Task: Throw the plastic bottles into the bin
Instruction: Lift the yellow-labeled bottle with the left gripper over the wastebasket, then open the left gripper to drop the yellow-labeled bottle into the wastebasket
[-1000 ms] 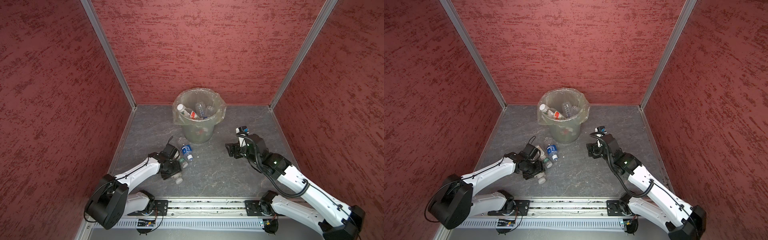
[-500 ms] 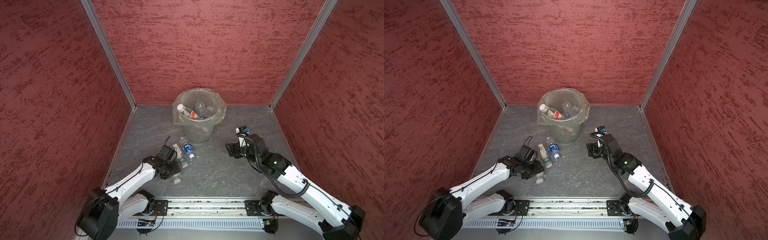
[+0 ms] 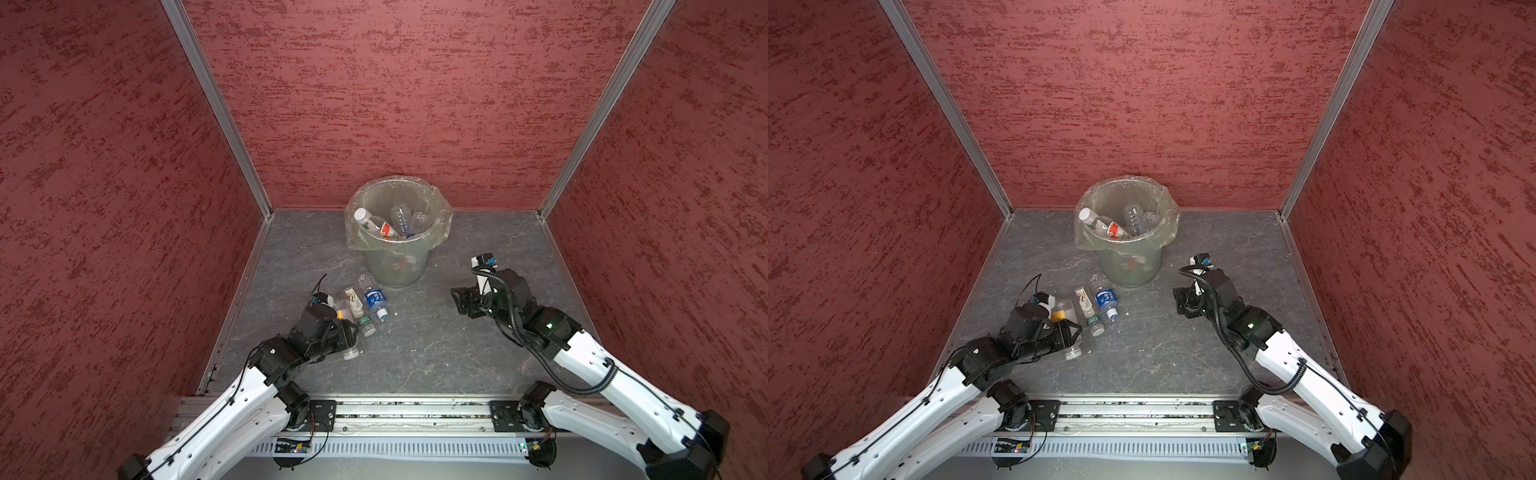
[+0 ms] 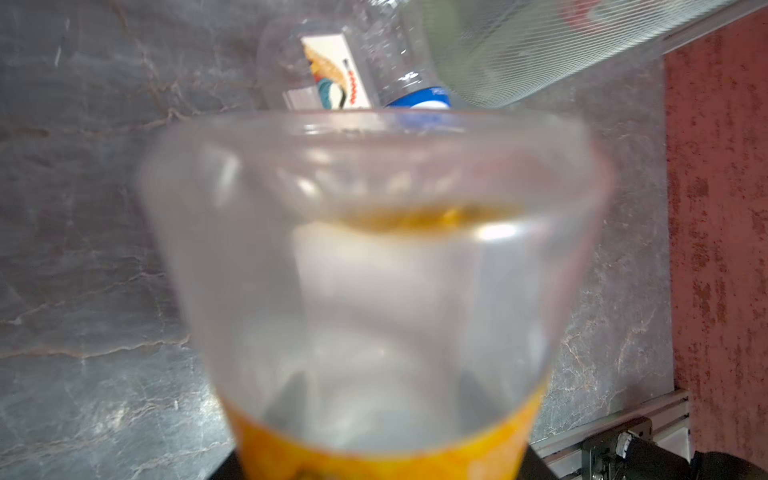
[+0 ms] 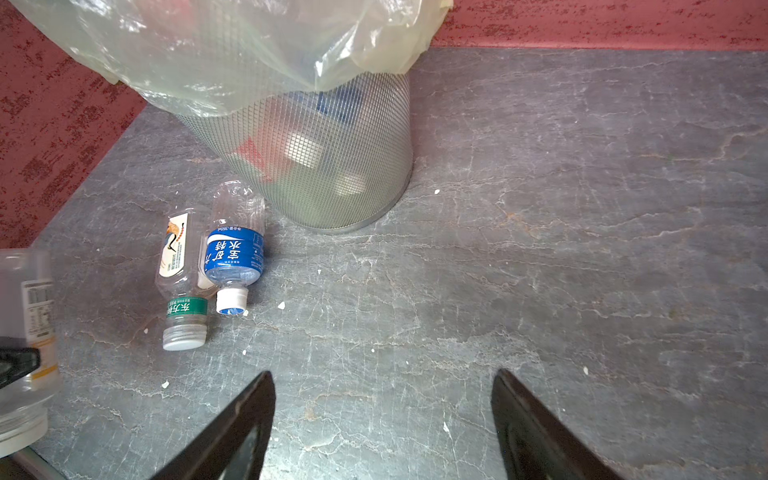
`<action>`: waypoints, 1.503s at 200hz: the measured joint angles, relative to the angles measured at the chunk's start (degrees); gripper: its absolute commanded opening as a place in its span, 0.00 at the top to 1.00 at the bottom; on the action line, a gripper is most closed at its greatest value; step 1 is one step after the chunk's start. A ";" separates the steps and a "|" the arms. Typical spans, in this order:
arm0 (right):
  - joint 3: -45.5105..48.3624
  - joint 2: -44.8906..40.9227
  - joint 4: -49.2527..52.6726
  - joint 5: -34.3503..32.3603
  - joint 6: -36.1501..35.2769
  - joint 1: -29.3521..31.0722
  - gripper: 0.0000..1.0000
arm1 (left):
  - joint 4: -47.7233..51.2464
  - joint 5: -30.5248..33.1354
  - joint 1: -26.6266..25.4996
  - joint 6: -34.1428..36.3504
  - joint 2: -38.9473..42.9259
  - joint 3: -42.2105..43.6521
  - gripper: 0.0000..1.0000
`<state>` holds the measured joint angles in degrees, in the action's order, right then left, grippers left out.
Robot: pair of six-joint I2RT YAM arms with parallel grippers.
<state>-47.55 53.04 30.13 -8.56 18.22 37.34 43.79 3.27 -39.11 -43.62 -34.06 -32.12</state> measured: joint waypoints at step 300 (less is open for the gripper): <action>0.15 -2.78 0.15 0.63 0.26 0.00 0.14 | -8.09 -0.39 8.96 26.10 -63.01 -77.79 0.01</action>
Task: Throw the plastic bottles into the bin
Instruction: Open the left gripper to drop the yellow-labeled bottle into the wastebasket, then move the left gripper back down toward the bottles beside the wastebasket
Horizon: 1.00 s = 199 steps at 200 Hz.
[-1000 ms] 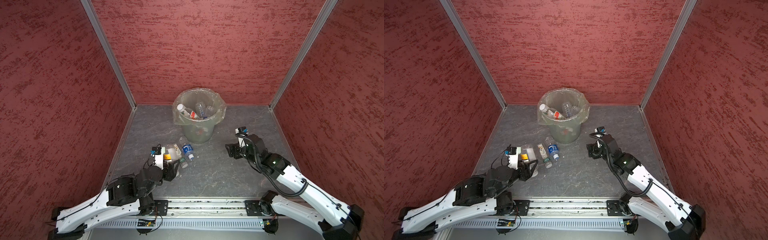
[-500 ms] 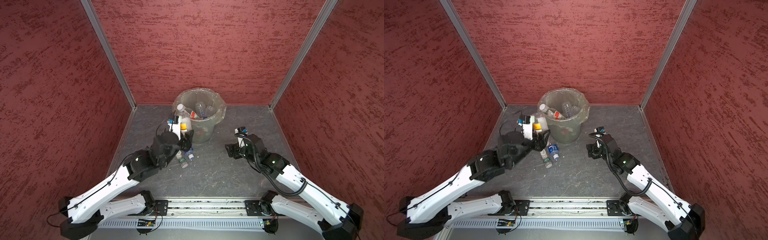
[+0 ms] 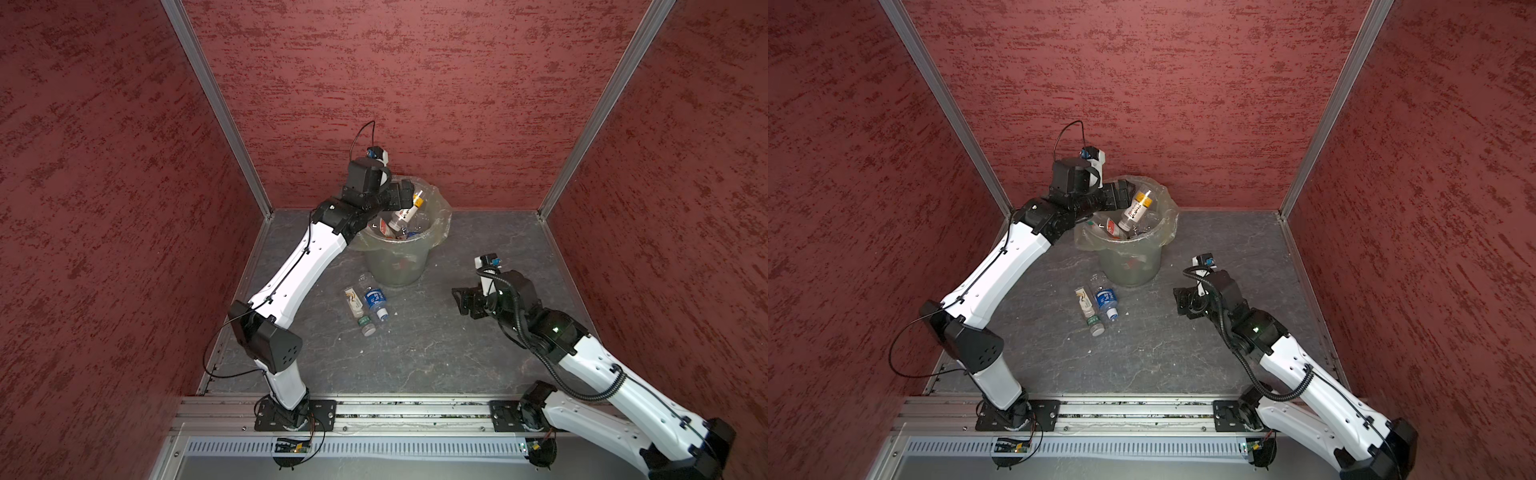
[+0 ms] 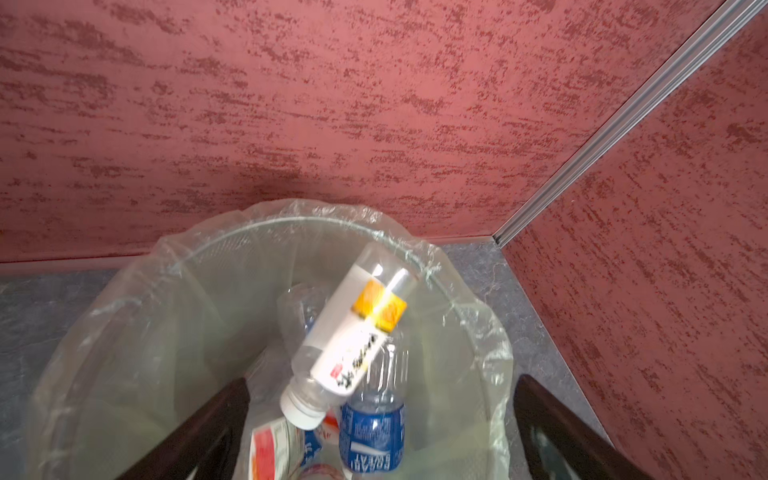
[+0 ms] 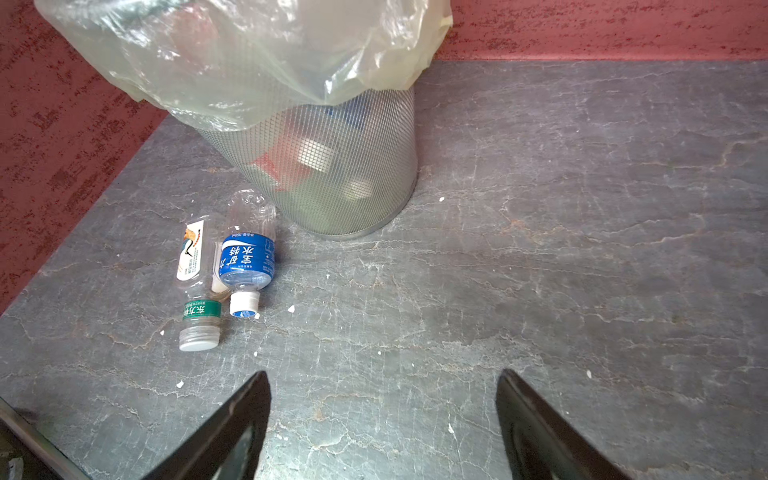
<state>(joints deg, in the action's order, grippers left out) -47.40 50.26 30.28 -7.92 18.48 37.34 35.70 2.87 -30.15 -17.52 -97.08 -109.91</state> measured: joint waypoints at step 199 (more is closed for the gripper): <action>0.00 5.49 -0.96 2.32 0.22 1.42 0.16 | -0.35 2.08 -0.02 -6.73 39.58 46.07 0.00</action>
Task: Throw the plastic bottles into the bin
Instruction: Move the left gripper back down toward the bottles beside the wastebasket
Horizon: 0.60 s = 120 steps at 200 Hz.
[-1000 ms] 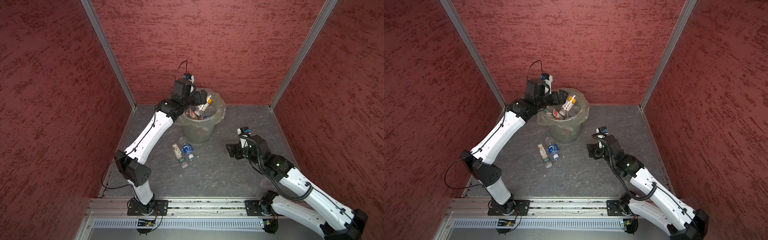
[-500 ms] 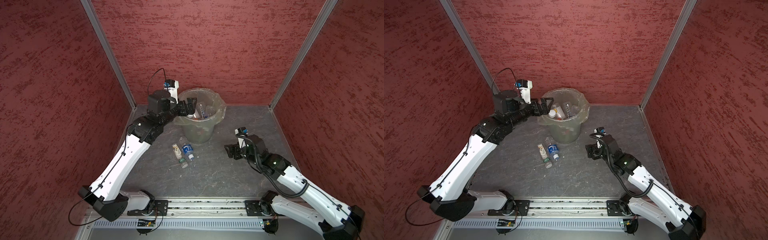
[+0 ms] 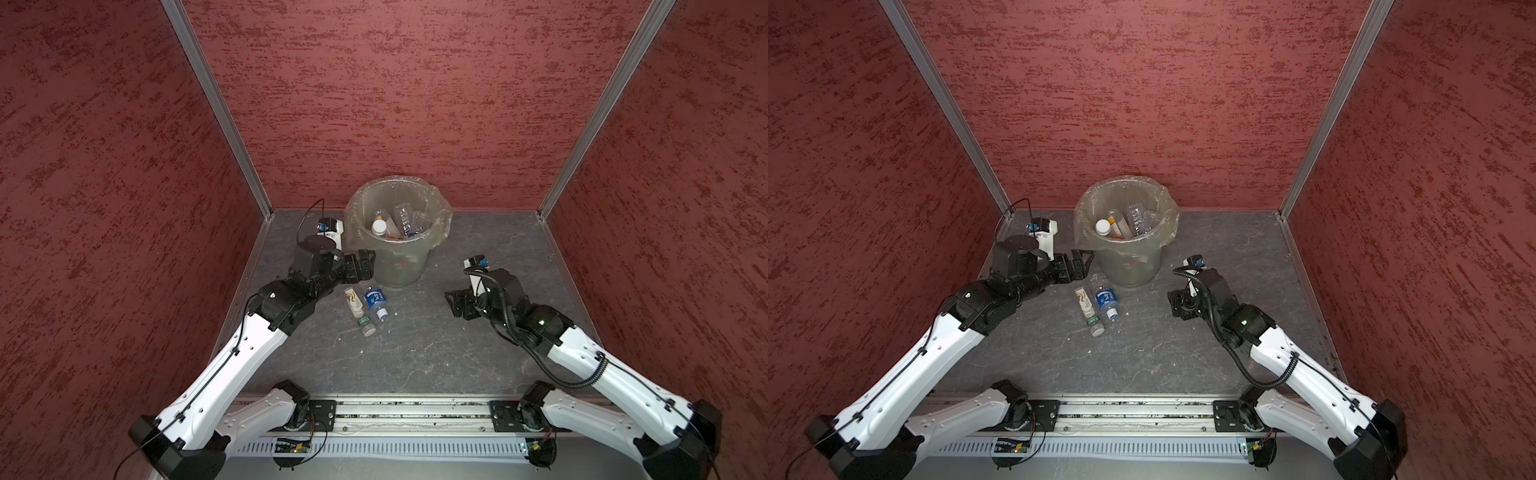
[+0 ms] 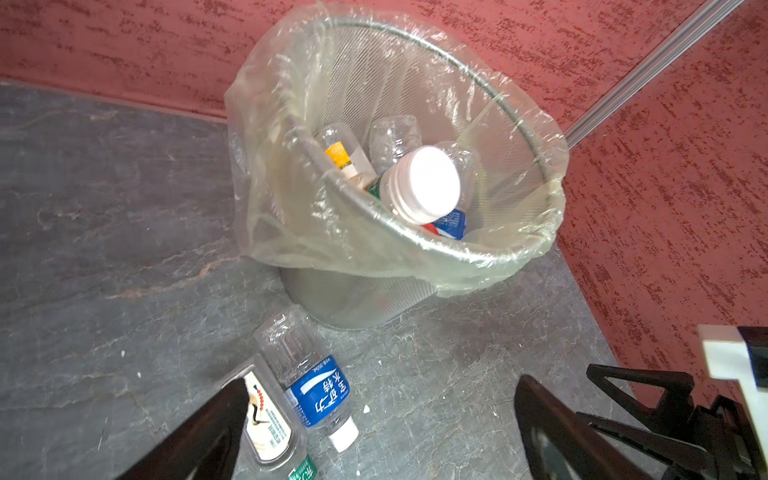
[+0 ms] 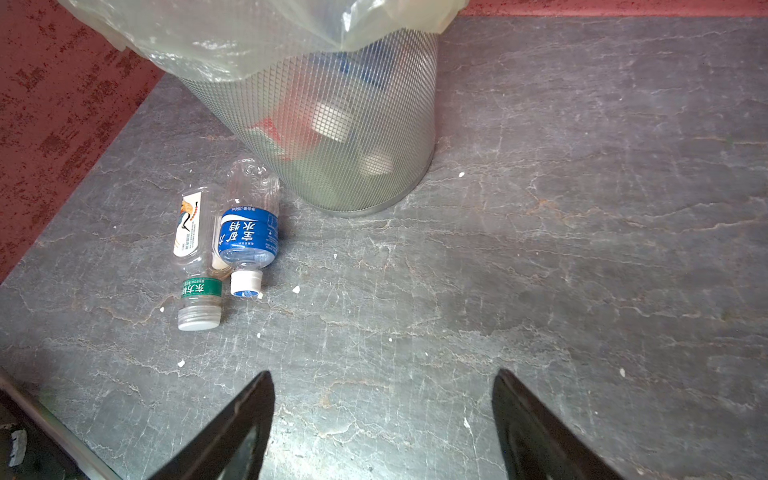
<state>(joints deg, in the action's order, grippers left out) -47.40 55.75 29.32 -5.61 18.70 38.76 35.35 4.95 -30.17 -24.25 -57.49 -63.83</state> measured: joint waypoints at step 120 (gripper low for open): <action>0.00 -0.81 0.72 -0.85 0.39 0.33 0.13 | 2.91 -0.83 0.02 -9.77 1.75 14.80 0.00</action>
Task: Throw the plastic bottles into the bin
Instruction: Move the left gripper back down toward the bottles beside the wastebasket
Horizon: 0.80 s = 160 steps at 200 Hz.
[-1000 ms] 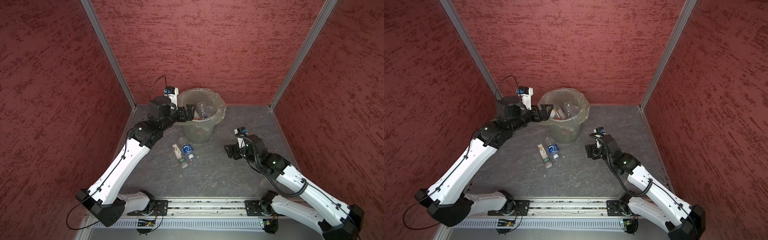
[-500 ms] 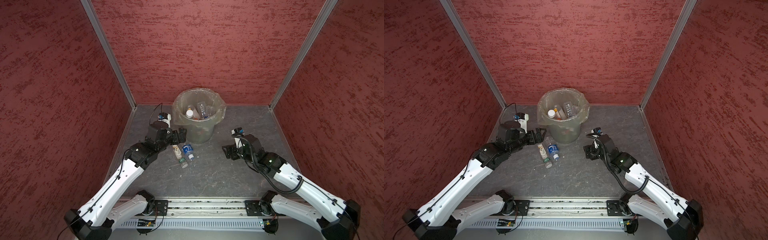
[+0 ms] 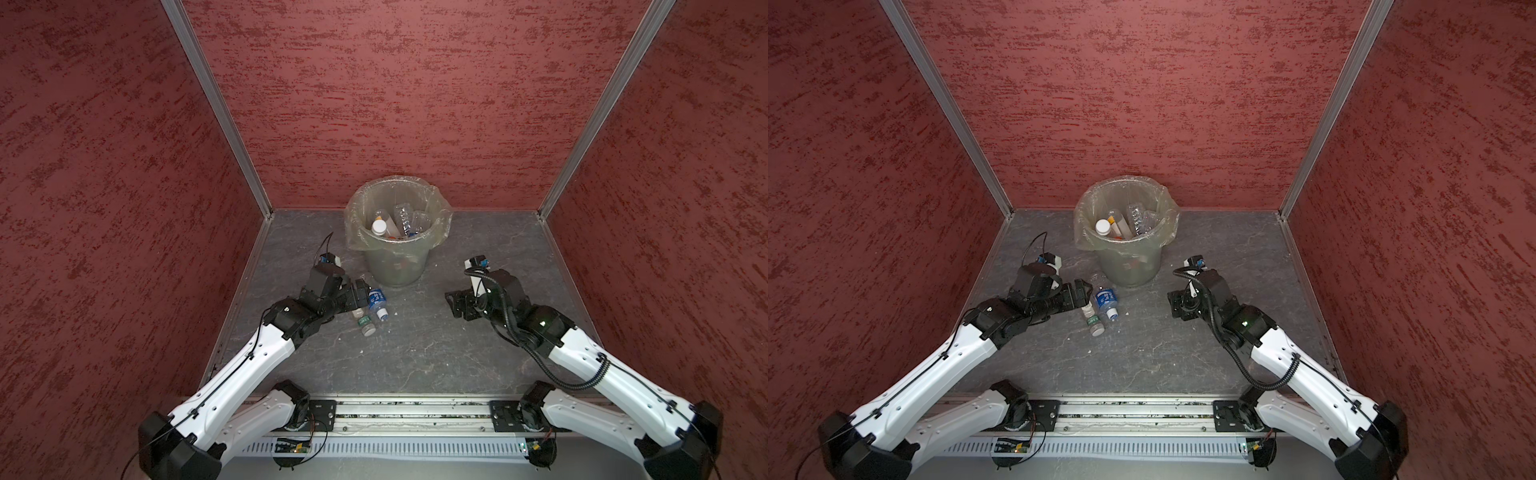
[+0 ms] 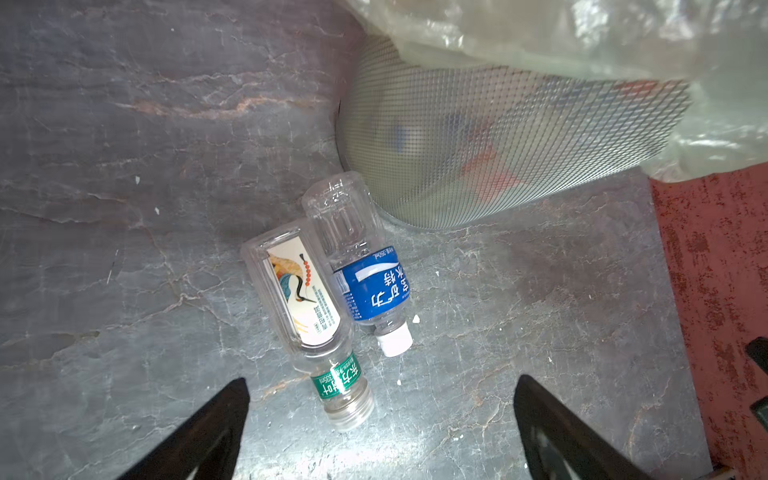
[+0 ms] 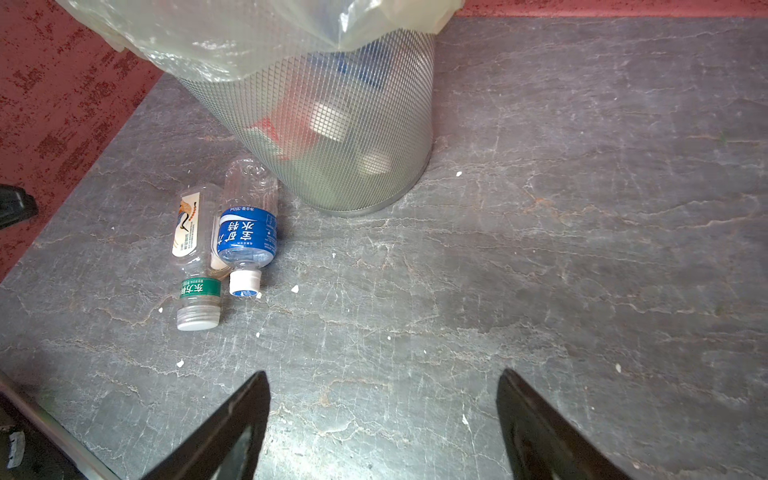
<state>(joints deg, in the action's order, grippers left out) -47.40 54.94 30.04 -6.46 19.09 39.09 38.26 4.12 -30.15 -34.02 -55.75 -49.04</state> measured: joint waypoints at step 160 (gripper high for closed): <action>-0.11 1.86 4.20 -0.85 -0.04 0.09 0.10 | 4.39 -5.68 4.74 -6.71 -16.09 0.26 0.00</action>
<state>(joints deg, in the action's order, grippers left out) -47.51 56.80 34.24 -7.31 19.05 39.18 42.65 -1.56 -25.41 -40.73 -71.83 -48.77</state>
